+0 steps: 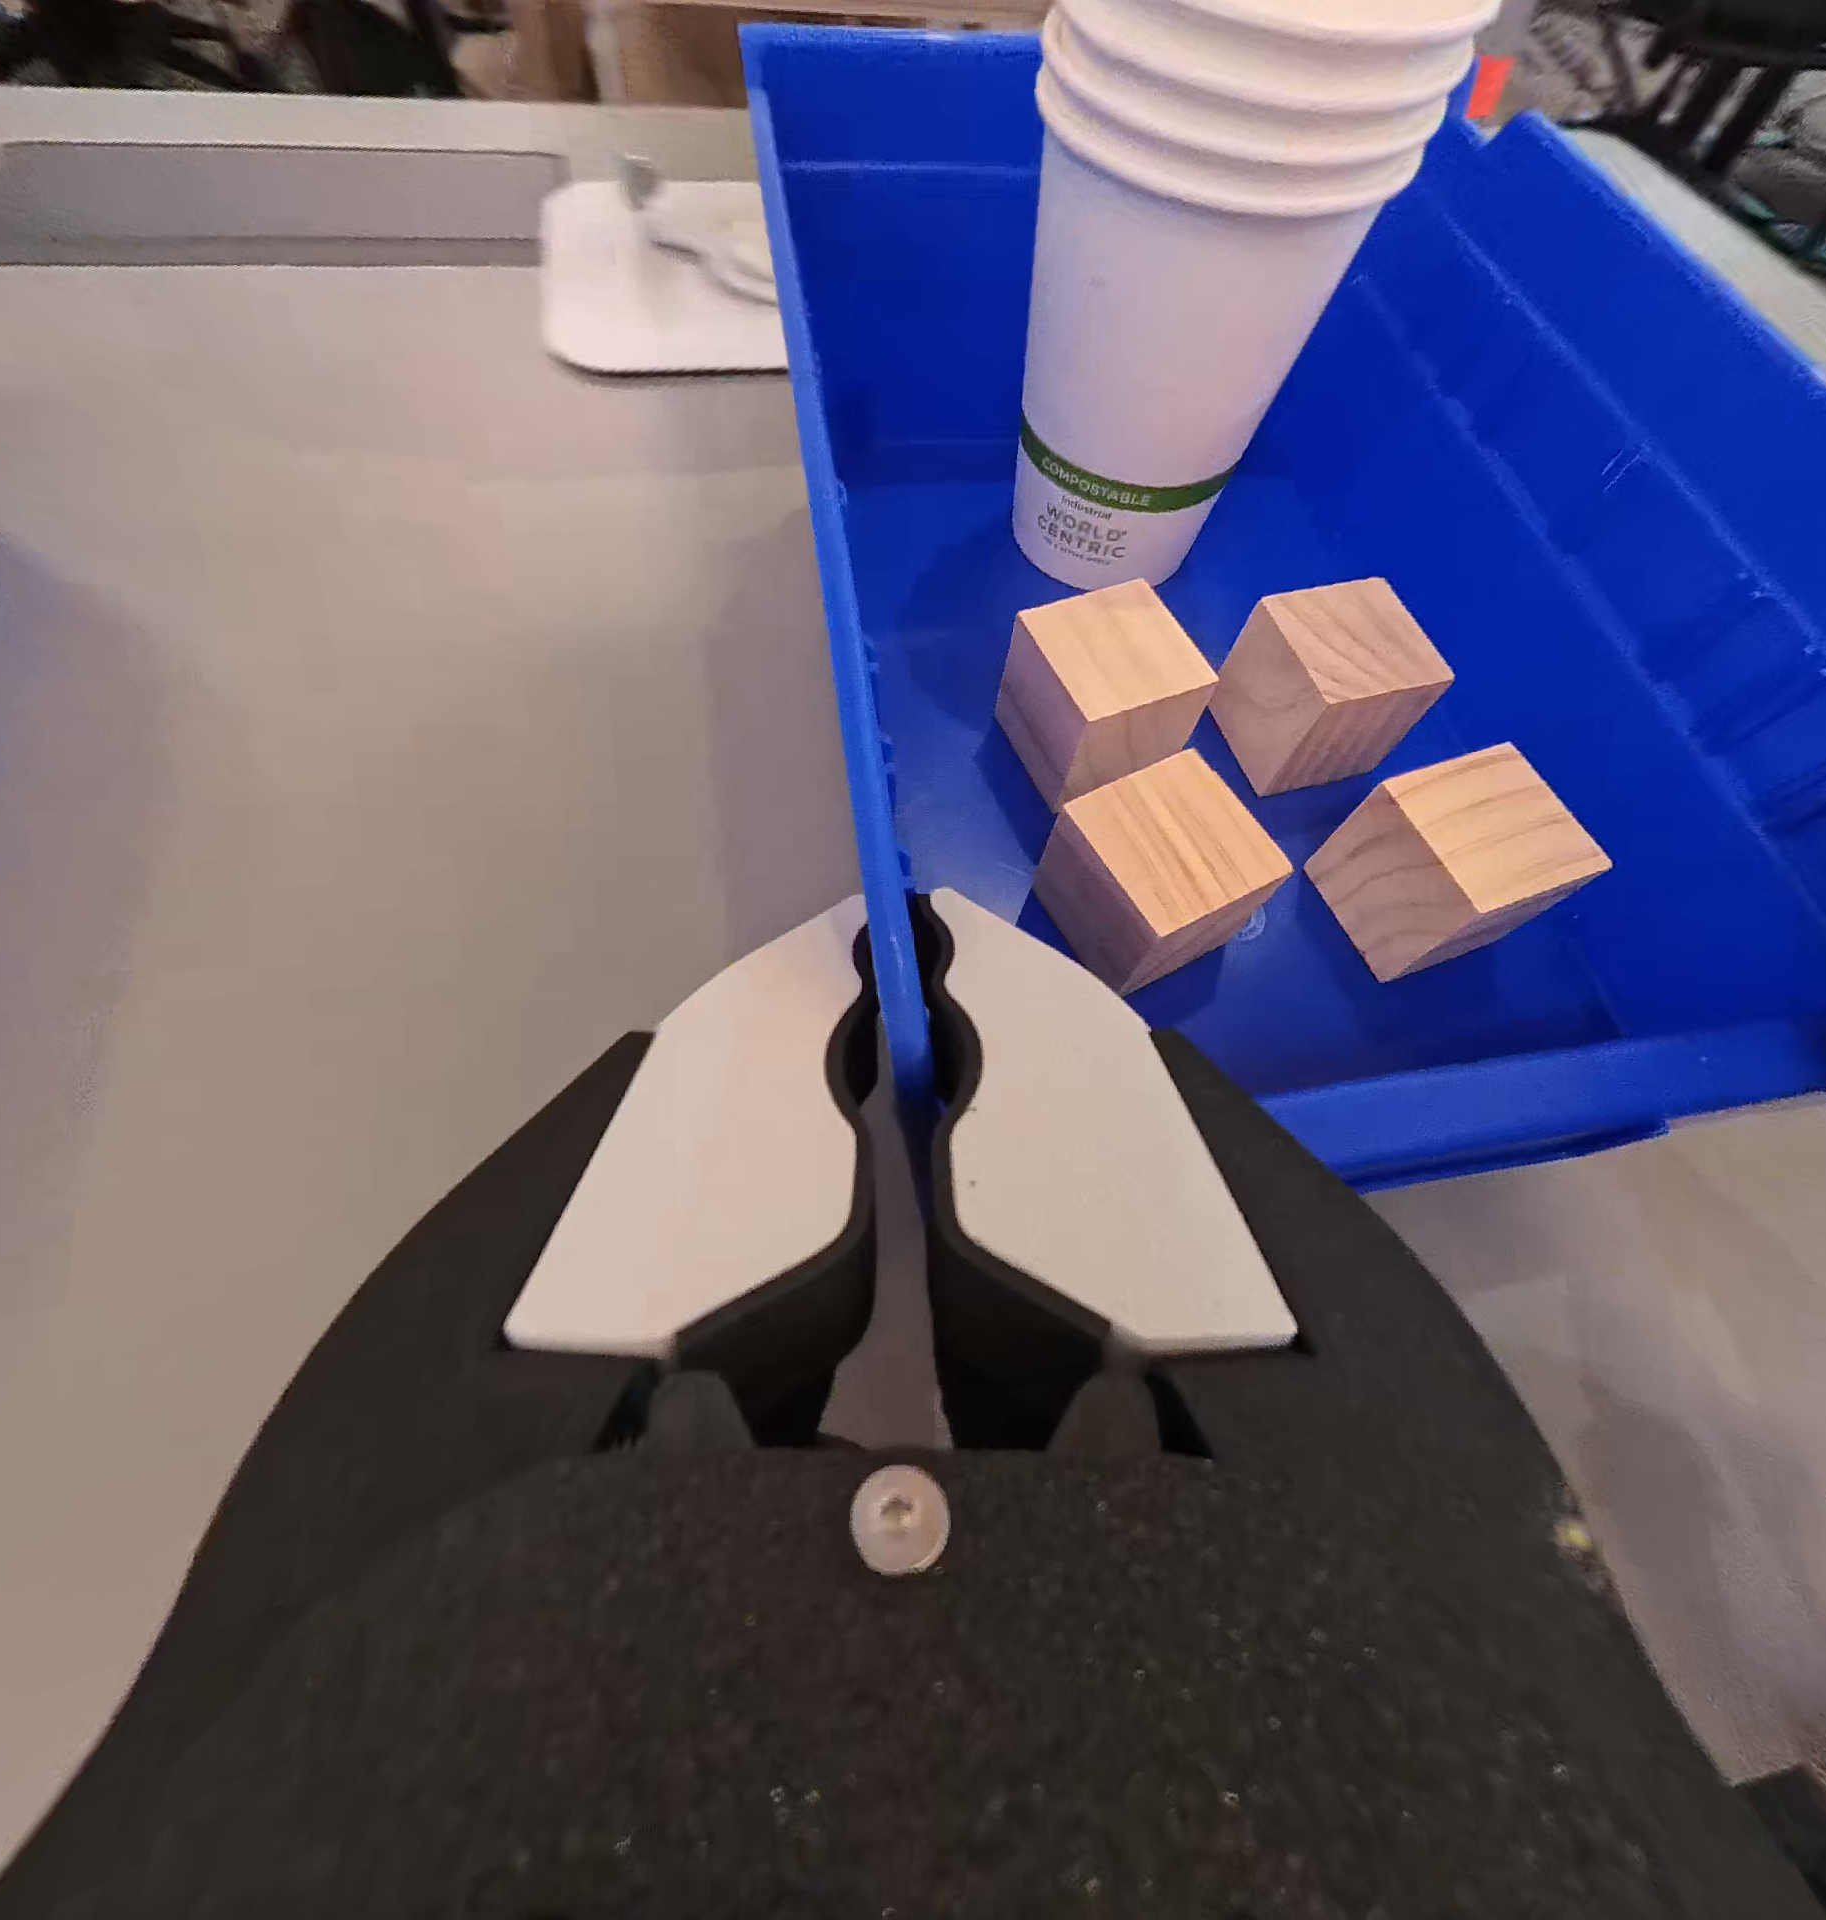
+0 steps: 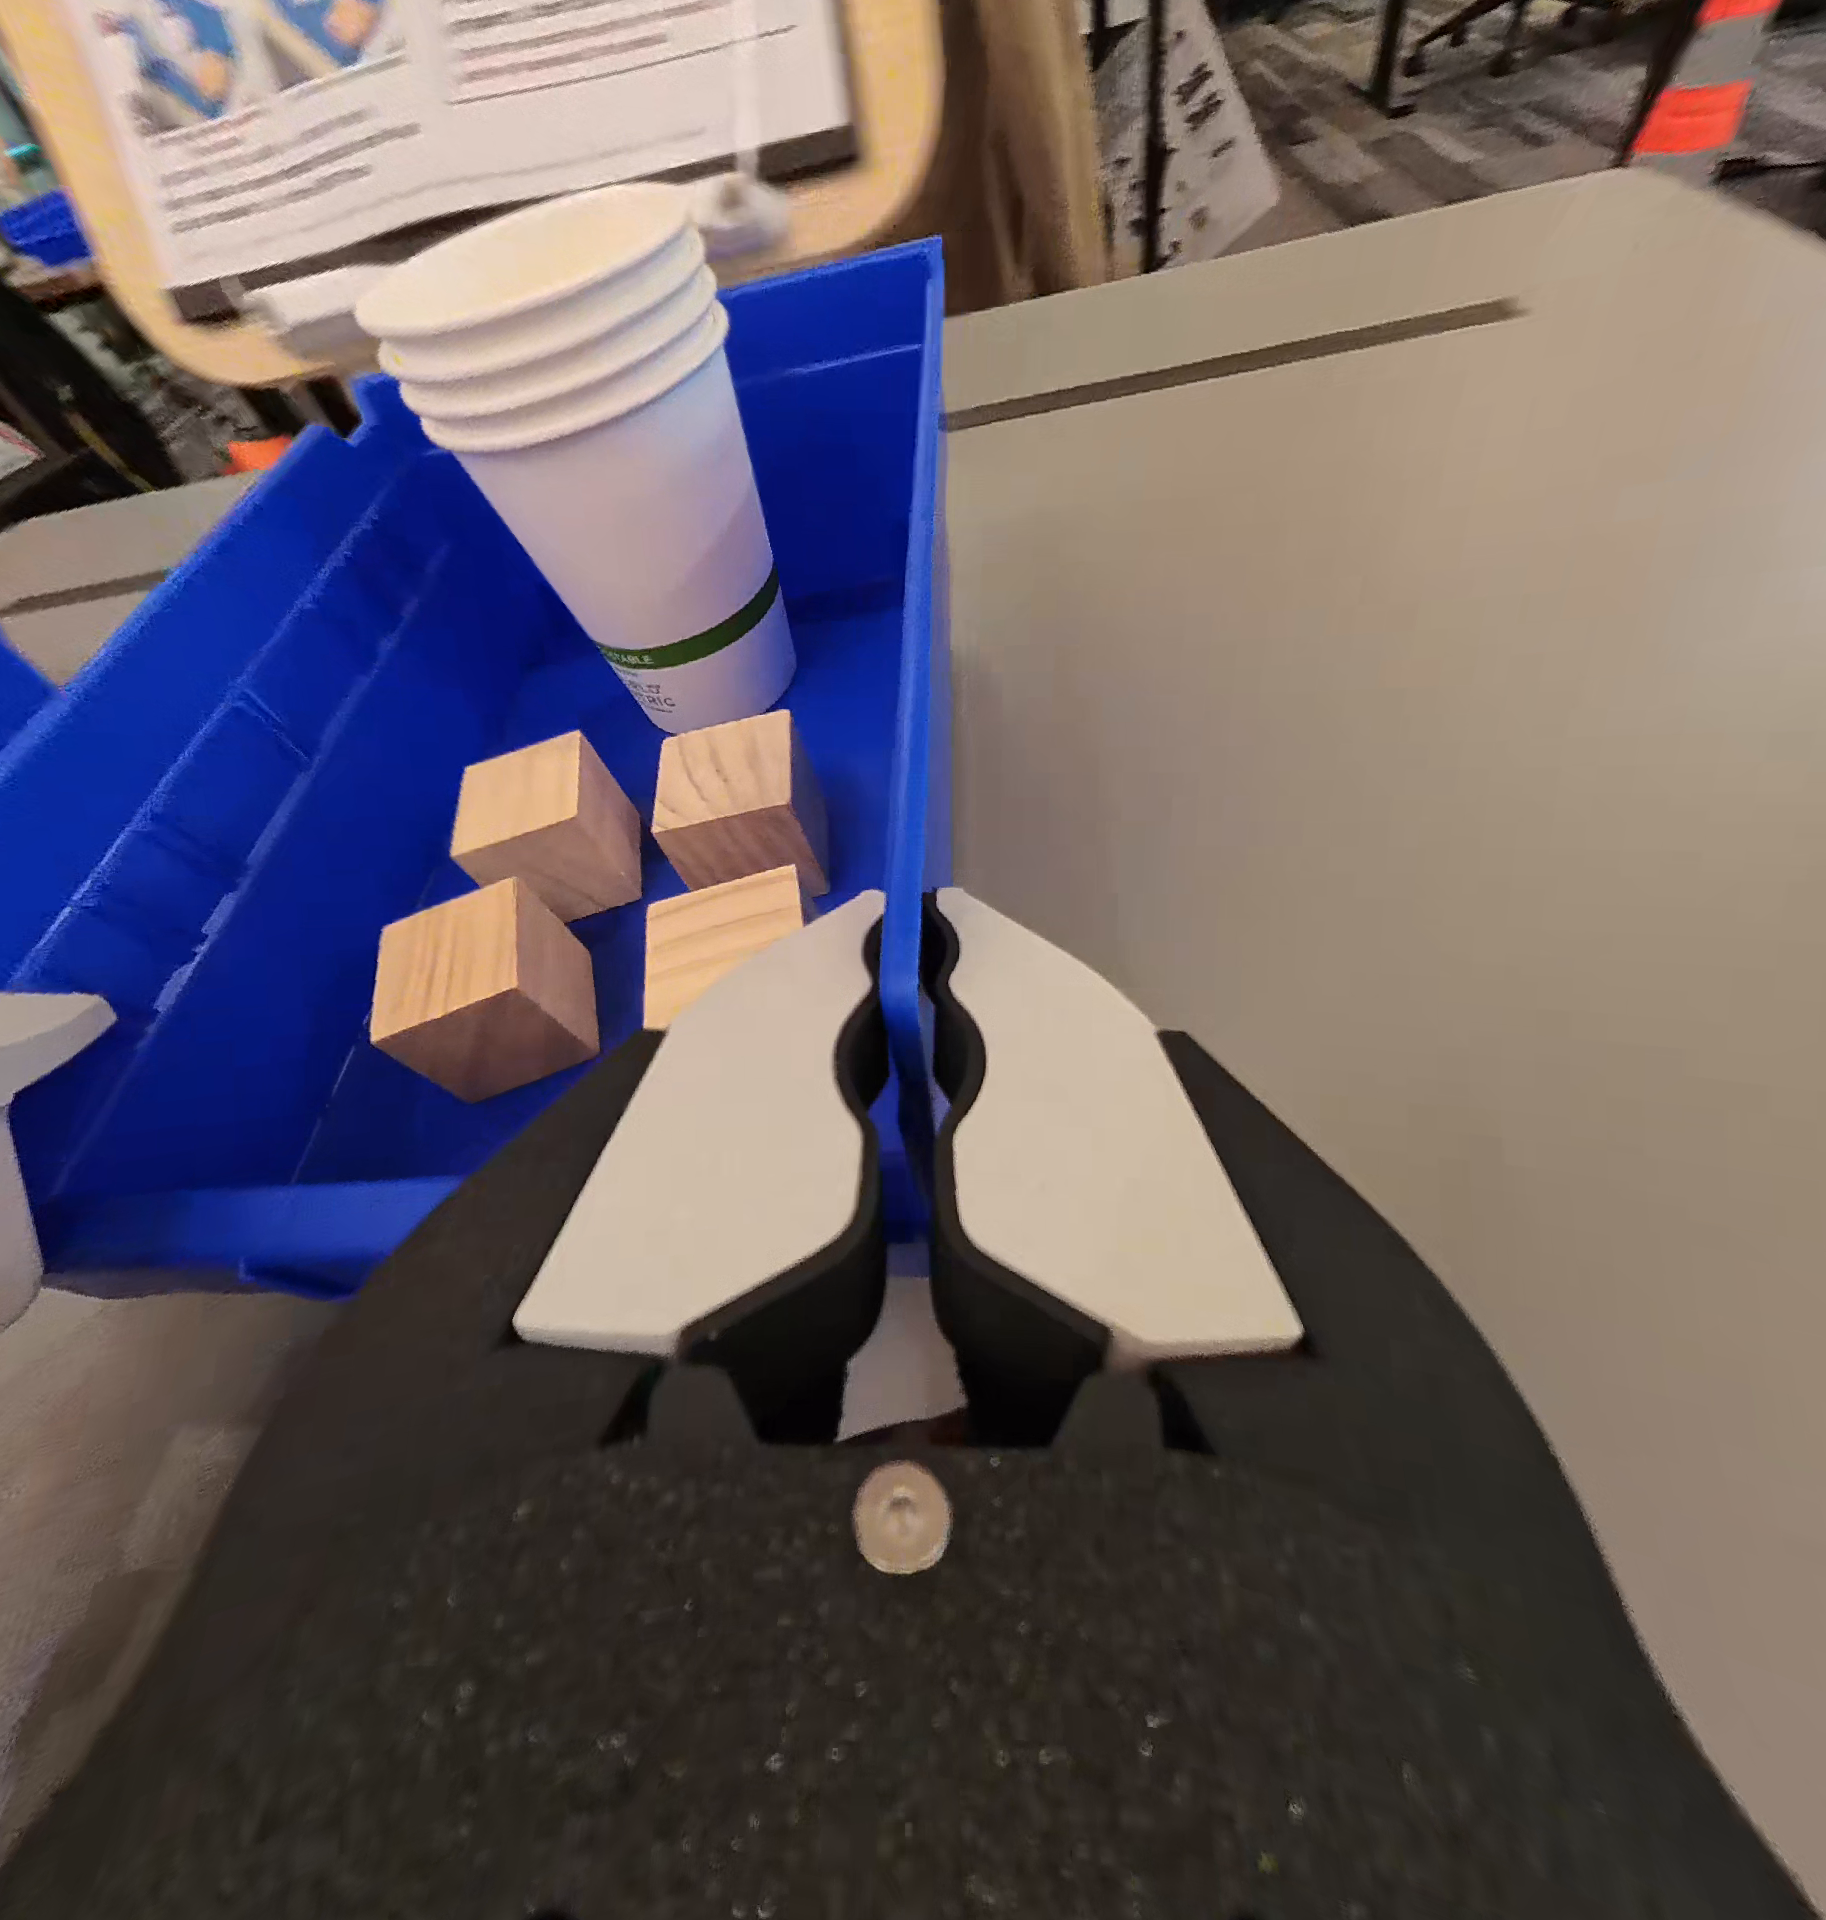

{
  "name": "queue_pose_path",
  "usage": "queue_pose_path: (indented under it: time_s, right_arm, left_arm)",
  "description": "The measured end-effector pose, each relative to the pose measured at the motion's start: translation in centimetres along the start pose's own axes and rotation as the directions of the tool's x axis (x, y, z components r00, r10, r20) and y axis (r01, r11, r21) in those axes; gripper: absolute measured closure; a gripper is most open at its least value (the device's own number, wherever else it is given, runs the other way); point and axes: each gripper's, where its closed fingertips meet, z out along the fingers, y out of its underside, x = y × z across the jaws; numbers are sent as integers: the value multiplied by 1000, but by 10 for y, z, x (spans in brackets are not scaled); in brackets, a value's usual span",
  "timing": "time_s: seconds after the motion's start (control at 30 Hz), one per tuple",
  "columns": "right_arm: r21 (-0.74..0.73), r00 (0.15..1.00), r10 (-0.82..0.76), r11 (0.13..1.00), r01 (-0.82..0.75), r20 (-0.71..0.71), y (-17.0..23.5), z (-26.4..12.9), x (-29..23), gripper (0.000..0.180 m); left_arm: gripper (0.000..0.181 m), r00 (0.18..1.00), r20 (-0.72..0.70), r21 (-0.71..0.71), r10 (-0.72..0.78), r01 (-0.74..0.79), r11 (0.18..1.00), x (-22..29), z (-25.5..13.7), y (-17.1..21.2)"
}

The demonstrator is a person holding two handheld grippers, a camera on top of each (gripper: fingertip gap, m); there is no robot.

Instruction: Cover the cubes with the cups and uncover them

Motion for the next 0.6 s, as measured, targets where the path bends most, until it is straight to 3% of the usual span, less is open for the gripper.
queue_pose_path:
  time_s: [0.03,0.33,0.6]
  right_arm:
    - [-4,1000,-4,1000,4,24,3,4,-18,176]
    - [-53,985,-36,998,45,168,20,39,-144,176]
    - [-52,976,-80,994,92,203,31,50,-180,175]
  left_arm:
    - [177,1000,24,0,-5,5,1000,-18,-6,1]
    - [177,986,164,-11,-31,33,999,-145,-31,0]
    - [177,982,176,-11,-64,67,998,-186,-32,12]
